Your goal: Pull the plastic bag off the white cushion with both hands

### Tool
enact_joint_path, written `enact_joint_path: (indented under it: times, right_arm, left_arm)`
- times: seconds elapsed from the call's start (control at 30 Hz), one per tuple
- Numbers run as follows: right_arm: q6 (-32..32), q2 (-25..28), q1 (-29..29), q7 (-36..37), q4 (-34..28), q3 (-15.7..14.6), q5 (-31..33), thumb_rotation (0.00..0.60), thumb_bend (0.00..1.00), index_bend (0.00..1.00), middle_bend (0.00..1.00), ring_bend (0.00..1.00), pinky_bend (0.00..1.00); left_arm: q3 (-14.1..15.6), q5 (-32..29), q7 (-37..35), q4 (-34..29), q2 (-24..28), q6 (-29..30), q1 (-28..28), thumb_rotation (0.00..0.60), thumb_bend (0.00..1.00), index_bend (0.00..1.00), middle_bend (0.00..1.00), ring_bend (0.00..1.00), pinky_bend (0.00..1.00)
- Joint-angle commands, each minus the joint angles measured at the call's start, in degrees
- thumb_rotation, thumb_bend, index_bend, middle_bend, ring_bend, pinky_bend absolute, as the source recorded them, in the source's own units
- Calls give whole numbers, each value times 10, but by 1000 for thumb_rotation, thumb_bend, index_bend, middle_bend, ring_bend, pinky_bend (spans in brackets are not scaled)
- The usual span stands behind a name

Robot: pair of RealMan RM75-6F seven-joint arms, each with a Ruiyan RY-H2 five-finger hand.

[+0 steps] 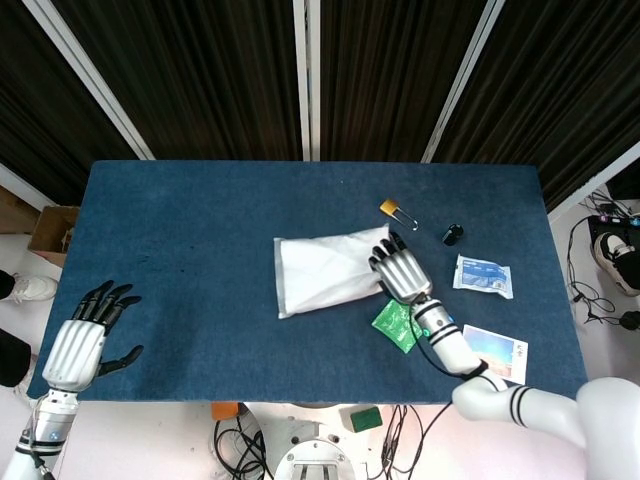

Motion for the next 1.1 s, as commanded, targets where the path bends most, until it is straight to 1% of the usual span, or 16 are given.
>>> enact_joint_path:
  times: [0.03, 0.07, 0.17, 0.23, 0.3, 0.37, 0.5, 0.57, 0.63, 0.7, 0.9, 1.0, 1.1]
  right_arm:
    - [-24, 86, -16, -54, -101, -18, 30, 600, 184, 60, 161, 15, 15]
    - [-27, 107, -16, -61, -128, -16, 40, 600, 176, 13, 140, 2, 13]
    - [-34, 154, -12, -86, -178, -9, 73, 600, 176, 0, 125, 0, 13]
    - [-35, 170, -8, -98, -192, -1, 100, 600, 178, 0, 124, 0, 13]
    - [-43, 173, 0, -107, -192, 7, 138, 600, 183, 0, 130, 0, 13]
    - [-58, 166, 12, -119, -179, 8, 171, 600, 189, 0, 141, 3, 13]
    - [-85, 122, 41, -149, -116, 0, 236, 600, 205, 0, 160, 26, 13]
    - [-100, 97, 54, -152, -83, 0, 262, 600, 275, 0, 163, 53, 14]
    - [-115, 78, 67, -149, -61, 2, 276, 600, 320, 0, 163, 59, 14]
    - [-127, 63, 77, -141, -46, 4, 279, 600, 331, 0, 163, 59, 14]
    - [-143, 24, 109, -109, -19, 14, 231, 600, 334, 0, 164, 60, 14]
    - [-142, 18, 121, -103, -19, 15, 209, 600, 334, 0, 165, 60, 14]
    - [-140, 31, 130, -109, -35, 11, 198, 600, 334, 0, 164, 60, 14]
  left_arm:
    - [-2, 3, 3, -7, 6, -27, -20, 600, 194, 232, 128, 28, 124]
    - [-4, 3, 3, -10, 10, -39, -28, 600, 193, 232, 128, 28, 124]
    - [-10, -2, 1, -14, 13, -69, -50, 600, 193, 232, 129, 31, 124]
    - [-15, -5, -2, -13, 13, -88, -64, 600, 193, 233, 129, 42, 125]
    - [-20, -12, -7, -12, 8, -110, -80, 600, 193, 236, 129, 45, 126]
    - [-26, -22, -12, -9, 0, -130, -94, 600, 193, 245, 129, 45, 126]
    - [-42, -44, -13, 5, -23, -169, -125, 600, 193, 267, 128, 45, 126]
    - [-47, -53, -7, 9, -33, -187, -138, 600, 193, 270, 129, 45, 126]
    - [-50, -61, 1, 12, -39, -202, -148, 600, 193, 270, 129, 45, 126]
    - [-52, -69, 9, 13, -45, -213, -156, 600, 193, 271, 128, 45, 125]
    - [-54, -97, 27, 13, -59, -231, -167, 600, 193, 318, 129, 44, 124]
    - [-56, -108, 33, 16, -69, -238, -173, 600, 193, 335, 128, 44, 124]
    - [-59, -121, 35, 28, -87, -247, -181, 600, 193, 340, 129, 44, 124]
